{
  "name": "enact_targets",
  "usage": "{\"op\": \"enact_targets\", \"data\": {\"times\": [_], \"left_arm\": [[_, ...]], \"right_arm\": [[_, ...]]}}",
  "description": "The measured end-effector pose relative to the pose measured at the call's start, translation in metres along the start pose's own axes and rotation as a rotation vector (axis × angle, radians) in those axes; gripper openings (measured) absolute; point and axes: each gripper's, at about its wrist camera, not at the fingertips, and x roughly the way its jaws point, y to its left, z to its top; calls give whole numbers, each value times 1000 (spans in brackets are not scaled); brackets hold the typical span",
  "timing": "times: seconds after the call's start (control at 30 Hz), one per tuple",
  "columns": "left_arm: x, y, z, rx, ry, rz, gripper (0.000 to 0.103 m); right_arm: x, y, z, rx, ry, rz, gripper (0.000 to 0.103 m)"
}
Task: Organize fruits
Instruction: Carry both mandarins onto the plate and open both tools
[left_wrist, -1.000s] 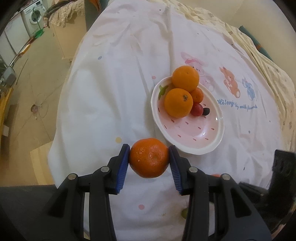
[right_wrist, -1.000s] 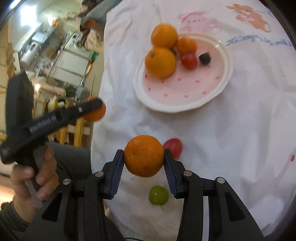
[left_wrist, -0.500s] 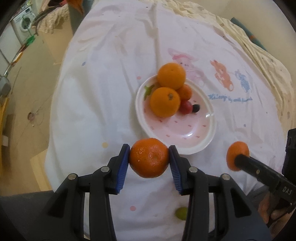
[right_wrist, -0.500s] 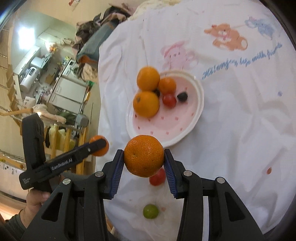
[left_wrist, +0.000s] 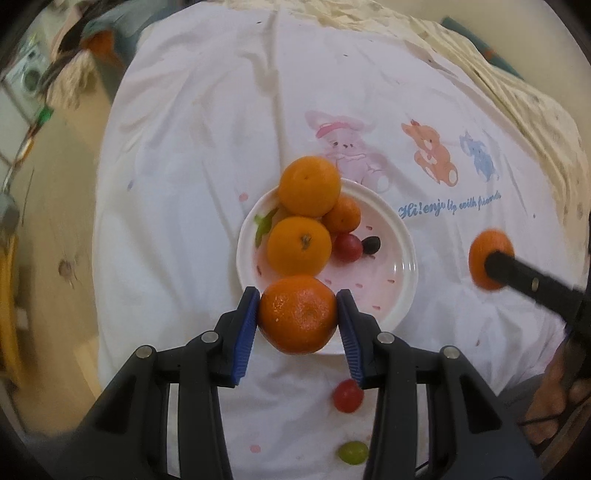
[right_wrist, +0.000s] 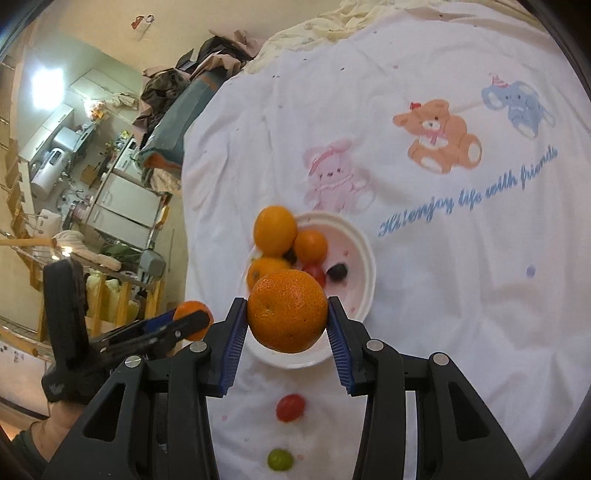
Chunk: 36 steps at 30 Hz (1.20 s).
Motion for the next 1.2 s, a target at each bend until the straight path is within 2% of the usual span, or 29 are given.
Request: {"op": "enact_targets", "data": {"times": [0.2,0.33,0.6,0.97,1.2], "left_arm": [[22,-4,7,-9,31,-9,38],[42,-7,5,0,70,-20,38],[73,1,5,-29,135,-16,38],[93,5,1,-51,190,-18,38],[94,5,0,-58,184,-18,39]], "right_arm": [[19,-16,19,20,6,-26,45],[37,-28,15,28,23,-26,45],[65,-34,10,-4,74,-84,45],[85,-40,7,-8,125,-146,46],[87,-41,6,-9,132,-155,46]]}}
